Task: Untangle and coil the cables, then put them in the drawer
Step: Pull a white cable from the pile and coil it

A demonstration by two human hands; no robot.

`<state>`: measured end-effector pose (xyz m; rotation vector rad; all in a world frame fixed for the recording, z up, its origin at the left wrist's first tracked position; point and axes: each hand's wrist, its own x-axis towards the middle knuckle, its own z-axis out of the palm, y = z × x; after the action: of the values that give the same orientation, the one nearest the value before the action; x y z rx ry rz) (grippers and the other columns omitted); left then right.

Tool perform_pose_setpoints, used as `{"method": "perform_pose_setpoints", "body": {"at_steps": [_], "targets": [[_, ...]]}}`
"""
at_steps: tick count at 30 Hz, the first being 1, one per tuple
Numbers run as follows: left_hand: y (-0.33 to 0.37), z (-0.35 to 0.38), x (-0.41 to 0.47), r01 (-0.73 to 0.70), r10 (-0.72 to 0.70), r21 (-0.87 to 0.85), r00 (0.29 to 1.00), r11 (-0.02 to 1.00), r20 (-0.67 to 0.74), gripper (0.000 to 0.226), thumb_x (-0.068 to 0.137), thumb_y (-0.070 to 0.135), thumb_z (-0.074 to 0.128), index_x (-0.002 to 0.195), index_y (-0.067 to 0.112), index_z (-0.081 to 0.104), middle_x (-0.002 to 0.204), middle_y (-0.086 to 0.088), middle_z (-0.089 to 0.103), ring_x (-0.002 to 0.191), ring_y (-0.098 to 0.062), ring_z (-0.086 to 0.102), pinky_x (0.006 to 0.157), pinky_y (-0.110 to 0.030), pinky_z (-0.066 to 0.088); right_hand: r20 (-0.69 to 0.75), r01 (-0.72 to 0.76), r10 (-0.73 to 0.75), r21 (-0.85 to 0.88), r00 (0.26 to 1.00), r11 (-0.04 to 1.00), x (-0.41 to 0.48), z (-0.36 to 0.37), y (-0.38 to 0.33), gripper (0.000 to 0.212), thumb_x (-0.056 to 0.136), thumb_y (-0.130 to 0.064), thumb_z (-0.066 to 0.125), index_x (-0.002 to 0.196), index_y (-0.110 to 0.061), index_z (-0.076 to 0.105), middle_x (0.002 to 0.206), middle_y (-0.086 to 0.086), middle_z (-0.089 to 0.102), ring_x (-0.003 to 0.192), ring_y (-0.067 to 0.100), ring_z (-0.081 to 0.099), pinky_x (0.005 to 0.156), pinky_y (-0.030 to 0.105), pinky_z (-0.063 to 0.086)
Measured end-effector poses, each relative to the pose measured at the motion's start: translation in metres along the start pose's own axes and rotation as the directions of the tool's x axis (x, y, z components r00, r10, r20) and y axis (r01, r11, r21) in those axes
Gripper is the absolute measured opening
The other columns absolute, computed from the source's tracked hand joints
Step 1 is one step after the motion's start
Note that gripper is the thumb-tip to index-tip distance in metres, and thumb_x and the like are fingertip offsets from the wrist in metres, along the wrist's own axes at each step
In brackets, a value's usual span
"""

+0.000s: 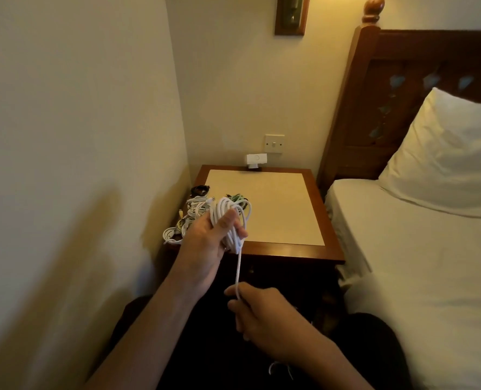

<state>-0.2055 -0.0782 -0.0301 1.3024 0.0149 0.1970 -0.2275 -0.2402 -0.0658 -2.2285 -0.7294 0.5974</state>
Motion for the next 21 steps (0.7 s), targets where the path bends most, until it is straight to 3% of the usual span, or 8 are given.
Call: {"method": "perform_pose_setpoints", "body": {"at_steps": [3, 5, 8, 9, 11, 13, 16, 21], "targets": [[-0.015, 0.004, -0.004, -0.043, 0.029, 0.354, 0.999, 0.934, 0.045, 0.049, 0.094, 0.051, 0.052, 0.102, 0.004, 0.066, 0.090, -0.005, 0.076, 0.089, -0.011, 0.071, 0.083, -0.023, 0.052, -0.012, 0.051, -0.053, -0.139, 0.999, 0.989, -0.007, -0.006, -0.025, 0.017, 0.107, -0.040, 0.049, 0.108, -0.027, 0.060, 0.092, -0.003, 0.066, 0.082, 0.015, 0.066, 0.078, 0.036, 0.058], [-0.024, 0.001, -0.010, 0.038, -0.068, 0.315, 0.994, 0.948, 0.086, 0.059, 0.096, 0.062, 0.043, 0.109, 0.010, 0.066, 0.099, -0.011, 0.075, 0.094, -0.016, 0.072, 0.087, -0.022, 0.054, -0.074, 0.086, -0.107, -0.235, 0.992, 0.968, -0.010, -0.022, -0.034, 0.024, 0.105, -0.040, 0.052, 0.088, -0.025, 0.059, 0.080, -0.005, 0.062, 0.071, 0.010, 0.060, 0.065, 0.027, 0.047], [-0.033, -0.011, -0.020, 0.180, -0.207, 0.153, 0.961, 0.972, 0.185, 0.074, 0.096, 0.077, 0.037, 0.129, 0.018, 0.068, 0.126, -0.013, 0.071, 0.123, -0.027, 0.065, 0.111, -0.046, 0.044, -0.116, 0.080, -0.107, -0.220, 0.987, 0.972, -0.009, -0.052, -0.039, 0.022, 0.100, -0.040, 0.062, 0.085, -0.026, 0.068, 0.071, -0.008, 0.062, 0.061, 0.002, 0.055, 0.058, 0.017, 0.037], [-0.035, -0.012, -0.024, 0.190, -0.225, 0.176, 0.951, 0.966, 0.211, 0.080, 0.093, 0.080, 0.035, 0.126, 0.015, 0.069, 0.123, -0.017, 0.071, 0.121, -0.030, 0.065, 0.110, -0.049, 0.044, -0.123, 0.079, -0.103, -0.186, 0.987, 0.979, -0.007, -0.061, -0.038, 0.018, 0.098, -0.040, 0.065, 0.089, -0.027, 0.073, 0.072, -0.008, 0.066, 0.061, 0.001, 0.057, 0.057, 0.019, 0.040], [-0.038, -0.014, -0.032, 0.189, -0.256, 0.250, 0.928, 0.950, 0.272, 0.093, 0.085, 0.087, 0.039, 0.114, 0.004, 0.069, 0.097, -0.023, 0.073, 0.093, -0.033, 0.071, 0.095, -0.049, 0.053, -0.122, 0.093, -0.105, -0.099, 0.987, 0.991, -0.004, -0.077, -0.037, 0.009, 0.096, -0.038, 0.069, 0.092, -0.031, 0.074, 0.077, -0.006, 0.072, 0.067, 0.005, 0.064, 0.062, 0.028, 0.053], [-0.039, -0.015, -0.039, 0.201, -0.290, 0.290, 0.906, 0.936, 0.309, 0.081, 0.080, 0.081, 0.060, 0.111, 0.007, 0.068, 0.079, -0.018, 0.071, 0.072, -0.025, 0.069, 0.075, -0.038, 0.055, -0.164, 0.129, -0.134, -0.044, 0.977, 0.991, 0.001, -0.092, -0.031, 0.005, 0.095, -0.035, 0.070, 0.094, -0.032, 0.073, 0.082, -0.007, 0.074, 0.074, 0.009, 0.069, 0.071, 0.032, 0.059], [-0.032, -0.016, -0.057, 0.086, -0.263, 0.403, 0.875, 0.911, 0.407, 0.028, 0.096, 0.041, 0.068, 0.120, 0.028, 0.068, 0.085, -0.012, 0.069, 0.074, -0.022, 0.063, 0.072, -0.033, 0.050, -0.268, 0.192, -0.159, 0.102, 0.950, 0.976, 0.006, -0.102, -0.012, 0.007, 0.096, -0.029, 0.069, 0.096, -0.023, 0.073, 0.081, -0.010, 0.073, 0.067, 0.006, 0.067, 0.062, 0.020, 0.055], [-0.019, -0.015, -0.061, 0.112, -0.214, 0.280, 0.905, 0.953, 0.367, 0.023, 0.094, 0.034, 0.064, 0.114, 0.025, 0.070, 0.077, -0.011, 0.062, 0.068, -0.023, 0.055, 0.070, -0.033, 0.049, -0.356, 0.212, -0.093, 0.313, 0.930, 0.926, 0.022, -0.067, 0.041, 0.012, 0.098, -0.030, 0.067, 0.092, -0.024, 0.075, 0.071, -0.006, 0.068, 0.059, 0.006, 0.055, 0.055, 0.023, 0.044]]}}
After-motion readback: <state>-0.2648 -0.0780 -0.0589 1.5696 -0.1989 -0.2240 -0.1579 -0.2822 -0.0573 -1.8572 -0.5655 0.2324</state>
